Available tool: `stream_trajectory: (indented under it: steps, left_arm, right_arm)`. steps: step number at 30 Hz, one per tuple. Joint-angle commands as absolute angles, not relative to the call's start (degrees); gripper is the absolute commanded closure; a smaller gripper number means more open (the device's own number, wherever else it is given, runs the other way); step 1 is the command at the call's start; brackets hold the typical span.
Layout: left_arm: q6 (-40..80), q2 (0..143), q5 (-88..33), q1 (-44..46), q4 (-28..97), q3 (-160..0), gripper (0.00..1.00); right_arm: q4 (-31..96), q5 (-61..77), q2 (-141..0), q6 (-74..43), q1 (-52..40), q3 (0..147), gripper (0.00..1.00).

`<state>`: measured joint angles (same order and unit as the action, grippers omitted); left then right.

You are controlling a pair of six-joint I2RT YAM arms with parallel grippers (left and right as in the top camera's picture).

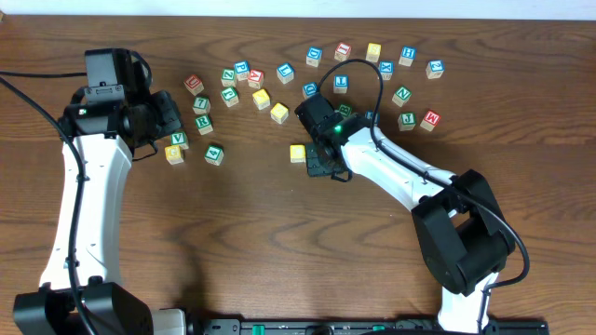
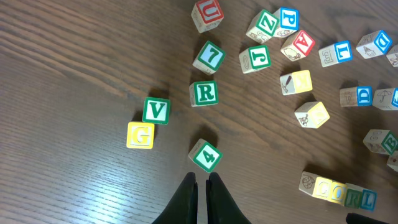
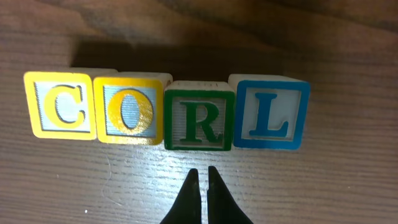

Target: Spell out CORL

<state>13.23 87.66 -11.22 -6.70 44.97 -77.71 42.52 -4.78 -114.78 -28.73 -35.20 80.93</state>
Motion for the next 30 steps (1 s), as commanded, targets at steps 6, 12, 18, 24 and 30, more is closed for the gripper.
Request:
stream_trajectory:
  steps: [6,12,18,24,30]
  left_arm:
    - [12.47,87.74,-10.85,-6.79,44.95,-77.19,0.92]
    - [12.47,87.74,-10.85,-6.79,44.95,-77.19,0.92]
    - [12.45,87.74,-10.85,-6.79,44.95,-77.19,0.93]
    - [12.47,87.74,-10.85,-6.79,44.95,-77.19,0.92]
    - [12.47,87.77,-10.85,-6.79,44.97,-77.19,0.93]
  right_arm:
    - [41.54,-6.74,-114.67,-29.54,-34.92,80.77,0.99]
    - [40.91,-7.18,-114.69,-29.54,-34.92,80.77,0.99]
    - [40.38,-7.42,-114.78,-29.54,-34.89,80.77,0.99]
    - [39.81,-7.73,-114.87,-29.52,-34.89,80.77,0.99]
    - [39.72,-7.84,-115.04,-29.54,-34.92,80.77,0.99]
